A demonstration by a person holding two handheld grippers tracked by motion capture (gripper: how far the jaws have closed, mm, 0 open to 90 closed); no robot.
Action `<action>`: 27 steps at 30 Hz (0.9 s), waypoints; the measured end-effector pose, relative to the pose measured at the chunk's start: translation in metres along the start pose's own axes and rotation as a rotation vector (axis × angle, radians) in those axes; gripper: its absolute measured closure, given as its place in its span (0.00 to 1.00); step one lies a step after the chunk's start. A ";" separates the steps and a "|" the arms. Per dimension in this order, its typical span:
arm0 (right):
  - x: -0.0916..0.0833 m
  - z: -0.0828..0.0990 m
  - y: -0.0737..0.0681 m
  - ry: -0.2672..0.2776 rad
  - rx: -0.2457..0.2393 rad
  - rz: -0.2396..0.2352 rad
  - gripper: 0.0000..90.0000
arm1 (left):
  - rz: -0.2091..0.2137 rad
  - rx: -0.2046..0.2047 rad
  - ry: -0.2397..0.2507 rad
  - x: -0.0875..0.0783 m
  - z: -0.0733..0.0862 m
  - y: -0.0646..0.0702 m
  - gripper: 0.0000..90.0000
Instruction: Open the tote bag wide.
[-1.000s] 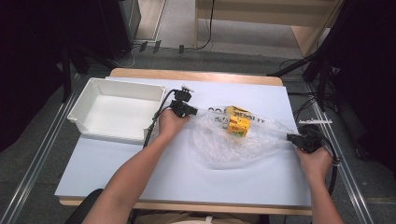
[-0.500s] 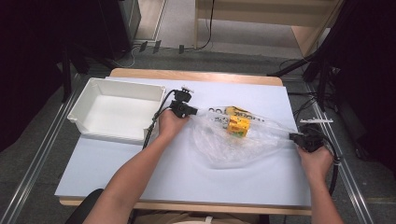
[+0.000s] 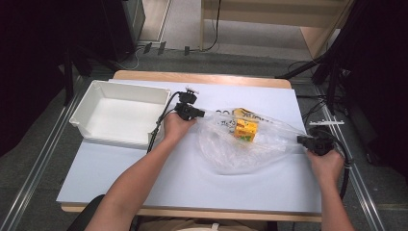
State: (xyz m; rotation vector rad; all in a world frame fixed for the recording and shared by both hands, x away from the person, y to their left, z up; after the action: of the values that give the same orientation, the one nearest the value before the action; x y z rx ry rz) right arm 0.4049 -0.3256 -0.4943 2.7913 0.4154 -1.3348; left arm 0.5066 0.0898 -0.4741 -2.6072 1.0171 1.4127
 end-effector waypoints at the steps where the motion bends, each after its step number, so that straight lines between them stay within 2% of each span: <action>1: -0.003 -0.003 -0.002 0.013 -0.004 -0.004 1.00 | -0.002 0.017 0.000 -0.003 -0.002 0.003 1.00; 3: -0.010 -0.006 -0.007 0.027 -0.018 -0.022 1.00 | -0.004 0.050 0.001 -0.010 -0.005 0.007 1.00; 7: -0.026 -0.011 -0.020 0.060 -0.051 -0.059 1.00 | 0.011 0.071 0.031 -0.028 -0.010 0.013 1.00; 10: -0.037 -0.017 -0.030 0.087 -0.078 -0.084 1.00 | 0.022 0.102 0.048 -0.039 -0.014 0.020 1.00; 14: -0.043 -0.029 -0.046 0.110 -0.103 -0.129 1.00 | 0.036 0.144 0.072 -0.053 -0.021 0.034 1.00; 15: -0.044 -0.032 -0.051 0.112 -0.114 -0.135 1.00 | 0.036 0.144 0.072 -0.053 -0.021 0.034 1.00; 19: -0.045 -0.046 -0.070 0.124 -0.155 -0.171 1.00 | 0.068 0.200 0.081 -0.063 -0.028 0.055 1.00; 23: -0.039 -0.061 -0.085 0.127 -0.187 -0.200 1.00 | 0.119 0.209 0.089 -0.061 -0.029 0.076 1.00; 27: -0.026 -0.075 -0.095 0.111 -0.206 -0.210 1.00 | 0.139 0.227 0.078 -0.053 -0.027 0.097 1.00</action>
State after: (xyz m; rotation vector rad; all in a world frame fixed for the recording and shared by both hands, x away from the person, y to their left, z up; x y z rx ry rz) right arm 0.4235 -0.2299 -0.4176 2.7169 0.8202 -1.0979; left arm 0.4536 0.0334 -0.3903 -2.4862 1.3071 1.1476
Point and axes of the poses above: each handheld gripper's, and its own axes: x roughly forward along the jaws, z roughly out of its underside, y roughly to its right, the point moved 4 cm from there along x, roughly forward along the jaws, and after that the axes turned 1 degree about y, right-handed, at the moved point
